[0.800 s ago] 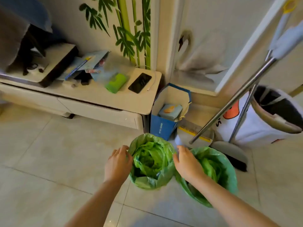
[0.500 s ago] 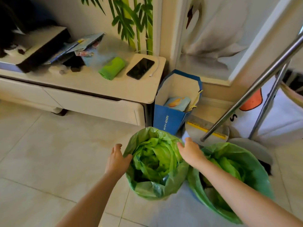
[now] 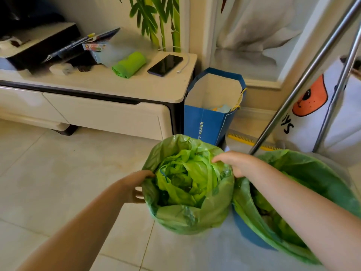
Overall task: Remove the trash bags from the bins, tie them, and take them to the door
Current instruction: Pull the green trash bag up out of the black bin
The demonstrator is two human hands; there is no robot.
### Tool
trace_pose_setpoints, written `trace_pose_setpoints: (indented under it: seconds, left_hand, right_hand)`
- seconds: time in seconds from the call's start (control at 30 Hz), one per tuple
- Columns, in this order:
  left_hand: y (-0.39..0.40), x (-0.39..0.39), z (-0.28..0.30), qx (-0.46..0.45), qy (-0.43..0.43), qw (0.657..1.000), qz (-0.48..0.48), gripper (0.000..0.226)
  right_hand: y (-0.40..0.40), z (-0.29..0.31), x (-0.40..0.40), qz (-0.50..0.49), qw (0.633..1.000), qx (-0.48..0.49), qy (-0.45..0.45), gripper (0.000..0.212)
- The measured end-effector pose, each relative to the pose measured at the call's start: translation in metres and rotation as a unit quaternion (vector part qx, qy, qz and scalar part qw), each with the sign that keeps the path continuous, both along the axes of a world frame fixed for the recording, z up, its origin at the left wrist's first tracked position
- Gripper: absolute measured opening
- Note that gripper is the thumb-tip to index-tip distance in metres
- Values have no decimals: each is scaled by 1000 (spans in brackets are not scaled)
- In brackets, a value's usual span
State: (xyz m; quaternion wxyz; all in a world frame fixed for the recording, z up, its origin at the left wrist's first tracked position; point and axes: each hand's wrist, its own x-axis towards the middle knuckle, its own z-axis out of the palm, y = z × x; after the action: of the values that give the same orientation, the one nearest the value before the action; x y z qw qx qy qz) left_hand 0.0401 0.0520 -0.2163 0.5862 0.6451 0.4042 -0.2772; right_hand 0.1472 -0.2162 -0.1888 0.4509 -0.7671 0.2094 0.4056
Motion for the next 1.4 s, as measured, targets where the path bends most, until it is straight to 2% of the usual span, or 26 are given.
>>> trace_pose_setpoints:
  seconds: [0.13,0.3,0.53,0.67,0.77,0.93,1.07,1.2,1.4]
  left_hand:
    - [-2,-9,-3,-13,-8,1000,26,20]
    - [3,-19,0,-45,-23,998,33,44]
    - [5,-22,23,-49,-108,991,69,38]
    - [0,-26,30,-21,-140,984,111,25]
    - [1,-29,32,26,-154,981,116,20]
    - [1,-27,40,47,-193,975,105,25]
    - [-8,-28,56,38,-241,964,107,14]
    - [-5,-39,69,37,-271,955,119,14]
    - [15,-72,63,88,-232,958,146,10]
  right_hand:
    - [-1,-2,-5,-23,999,24,-14,75]
    - [-2,1,-12,-73,994,16,-77,75]
    - [-3,20,-18,-134,982,13,-133,65]
    - [-4,20,-27,-79,983,-71,-150,52]
    - [-3,18,-37,-26,979,-120,-166,50]
    - [-7,24,-35,-18,971,-99,-215,29]
    - [-4,47,-44,-33,958,-73,-276,29]
    - [-7,67,-61,-38,951,-29,-306,11]
    - [-33,78,-87,-27,953,-36,-298,32]
